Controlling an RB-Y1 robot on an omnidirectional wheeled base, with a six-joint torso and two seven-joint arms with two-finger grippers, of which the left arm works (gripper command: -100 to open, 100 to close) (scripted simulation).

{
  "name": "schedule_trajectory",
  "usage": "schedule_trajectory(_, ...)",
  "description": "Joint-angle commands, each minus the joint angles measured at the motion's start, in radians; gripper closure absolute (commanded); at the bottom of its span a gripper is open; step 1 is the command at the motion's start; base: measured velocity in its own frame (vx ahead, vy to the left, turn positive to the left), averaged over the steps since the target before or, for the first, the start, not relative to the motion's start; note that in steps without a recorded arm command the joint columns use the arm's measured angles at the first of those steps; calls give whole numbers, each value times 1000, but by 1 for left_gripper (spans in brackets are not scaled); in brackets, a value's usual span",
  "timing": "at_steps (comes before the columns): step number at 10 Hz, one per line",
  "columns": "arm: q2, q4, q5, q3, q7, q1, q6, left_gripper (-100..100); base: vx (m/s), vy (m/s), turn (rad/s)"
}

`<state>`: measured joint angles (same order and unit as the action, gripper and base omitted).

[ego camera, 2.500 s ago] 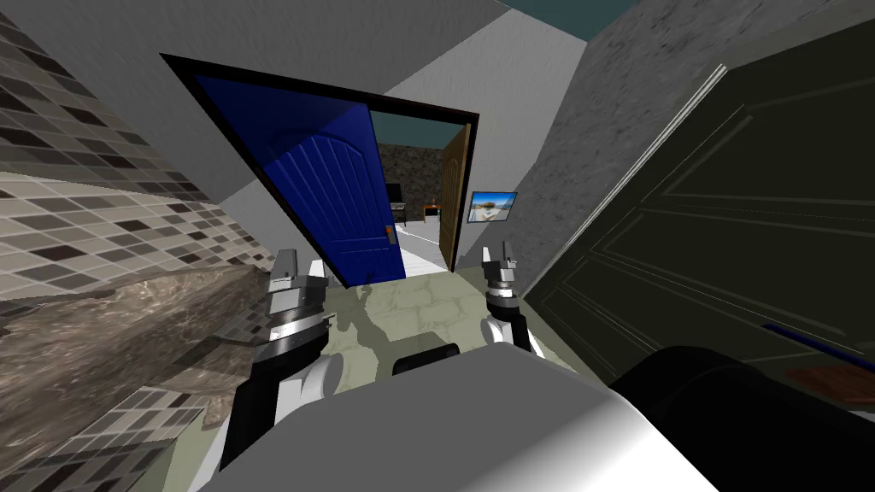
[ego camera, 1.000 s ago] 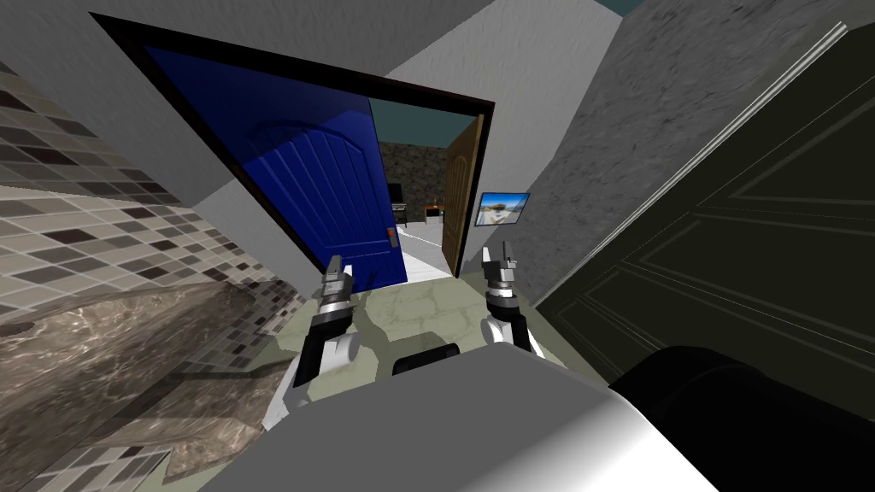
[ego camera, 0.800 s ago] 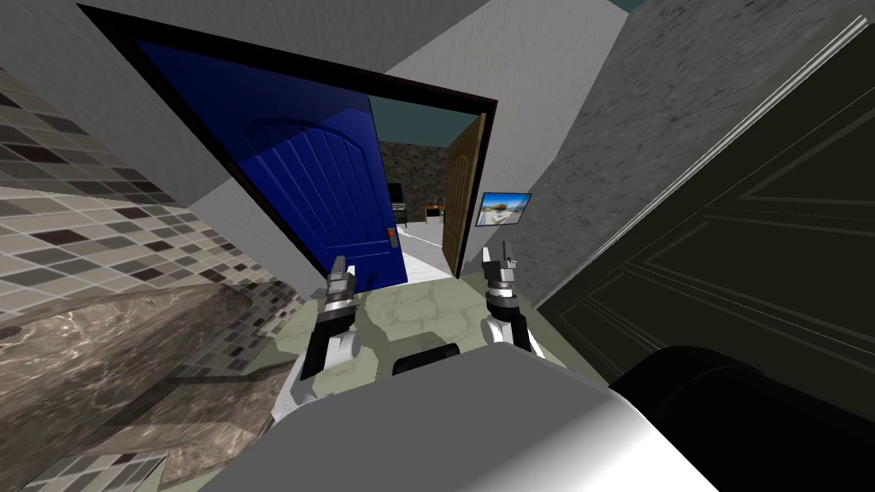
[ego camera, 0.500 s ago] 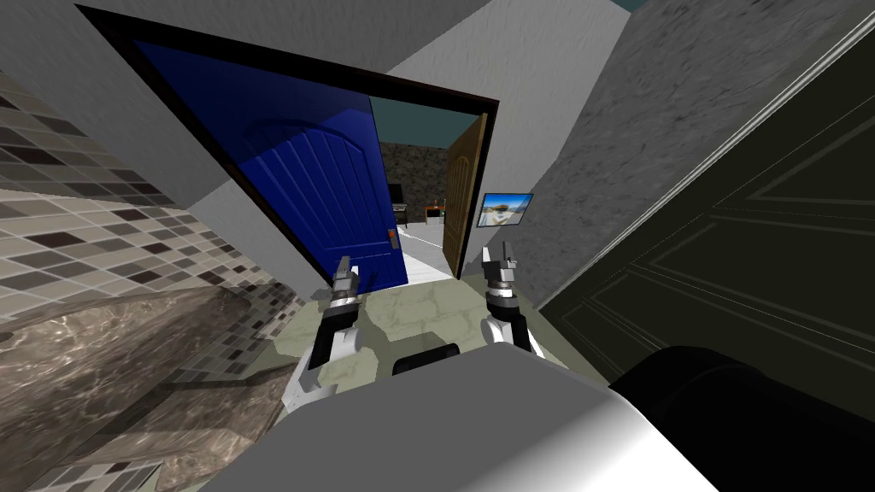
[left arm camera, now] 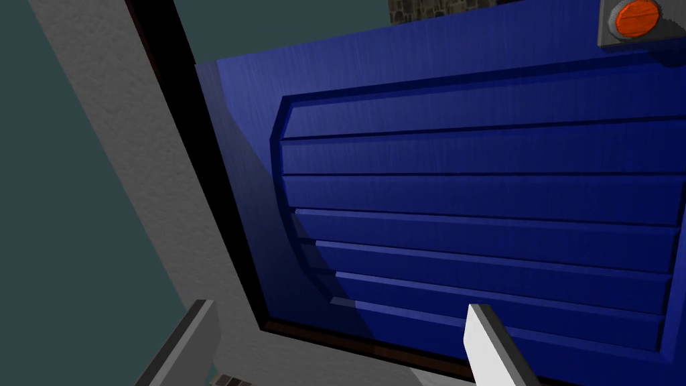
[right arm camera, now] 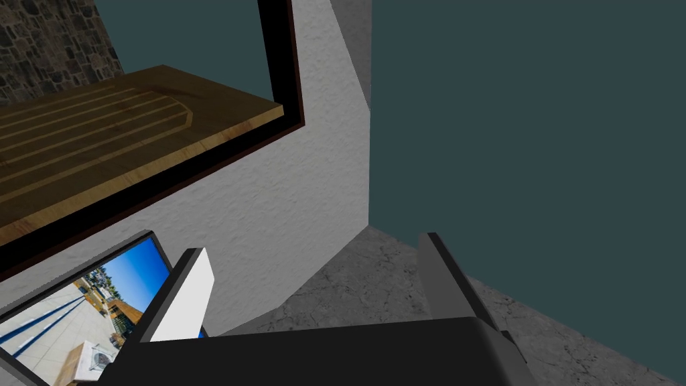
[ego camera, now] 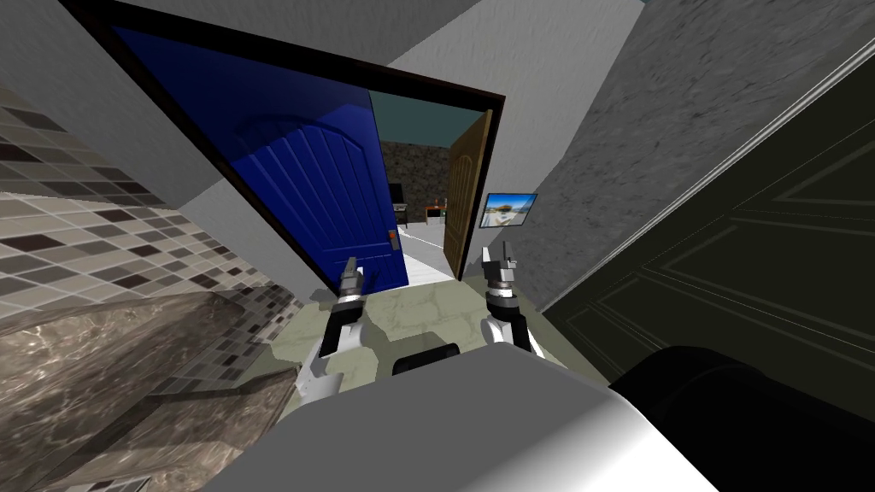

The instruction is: Push the door open

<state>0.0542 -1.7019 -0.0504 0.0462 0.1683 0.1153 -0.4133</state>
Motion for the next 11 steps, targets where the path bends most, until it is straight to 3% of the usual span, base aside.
schedule_trajectory(1,1,42,-3,2,0,-21,-2,-100,53,22,1)
schedule_trajectory(3,2,108,-8,9,-1,-64,-5,-100,90,34,0)
schedule_trajectory(4,2,118,-8,9,-1,-64,-5,-100,76,20,-1)
schedule_trajectory(7,2,223,-15,18,-2,-130,-11,-100,76,29,2)
schedule_trajectory(8,2,231,-15,18,-2,-130,-11,-100,65,27,-4)
schedule_trajectory(11,-1,332,-23,28,-3,-195,-17,-100,76,28,1)
